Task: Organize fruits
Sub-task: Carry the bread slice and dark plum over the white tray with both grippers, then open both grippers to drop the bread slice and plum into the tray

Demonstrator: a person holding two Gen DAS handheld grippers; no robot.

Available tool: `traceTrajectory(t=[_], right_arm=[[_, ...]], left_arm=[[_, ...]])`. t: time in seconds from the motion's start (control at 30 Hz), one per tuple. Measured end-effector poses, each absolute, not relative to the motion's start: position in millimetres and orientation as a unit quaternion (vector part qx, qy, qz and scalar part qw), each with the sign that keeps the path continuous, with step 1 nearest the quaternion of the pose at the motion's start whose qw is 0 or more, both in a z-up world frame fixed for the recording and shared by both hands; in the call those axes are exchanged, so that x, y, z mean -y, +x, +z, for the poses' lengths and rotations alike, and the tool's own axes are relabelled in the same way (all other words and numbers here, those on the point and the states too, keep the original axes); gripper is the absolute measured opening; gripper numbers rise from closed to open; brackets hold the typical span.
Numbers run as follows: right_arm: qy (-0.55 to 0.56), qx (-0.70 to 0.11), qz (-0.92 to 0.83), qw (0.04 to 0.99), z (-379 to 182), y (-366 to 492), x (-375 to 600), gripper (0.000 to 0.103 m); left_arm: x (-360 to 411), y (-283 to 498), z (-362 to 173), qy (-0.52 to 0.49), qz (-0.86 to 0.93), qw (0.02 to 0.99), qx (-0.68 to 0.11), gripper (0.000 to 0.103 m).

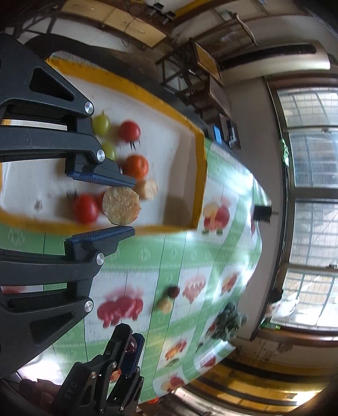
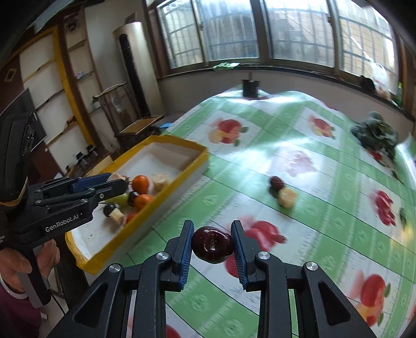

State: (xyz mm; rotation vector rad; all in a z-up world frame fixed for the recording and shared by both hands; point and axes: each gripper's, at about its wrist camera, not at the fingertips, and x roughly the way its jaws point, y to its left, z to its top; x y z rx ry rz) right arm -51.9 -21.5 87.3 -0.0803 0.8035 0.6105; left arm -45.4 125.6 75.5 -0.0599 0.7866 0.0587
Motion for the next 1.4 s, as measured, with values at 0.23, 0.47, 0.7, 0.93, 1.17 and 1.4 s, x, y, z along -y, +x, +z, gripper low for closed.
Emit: traceTrajectory(t=[0.23,0.47,0.7,0.93,1.17,1.4], right_arm=[[-0.064,-0.385,0.327,0.861,89,-43,-26,0.028],[-0.091,-0.39,0.357,0.844,84,-33,-75,0.028],[-0.1,-0.395,0.376,0.832,77,-20,-106,0.028],[-0.103,-0.394,0.409,0.816,72,-18,-131,0.028],[-0.1,-0.41,0.425,0.801,52,-18,-142,0.028],[-0.106,-0.408,0.431,0.798,42,-22,-146,0.031]], left_arm=[[-159,-48,68,-0.041,0.067,0.919,-0.386,0.03],[-181,-48,59,-0.048,0.089,0.914,-0.393,0.03],[-199,-45,50,-0.064,0.103,0.908,-0.402,0.03],[-207,-42,41,-0.073,0.118,0.903,-0.406,0.03],[-214,-39,33,-0.098,0.123,0.896,-0.415,0.03],[-216,-37,28,-0.103,0.134,0.888,-0.427,0.037]])
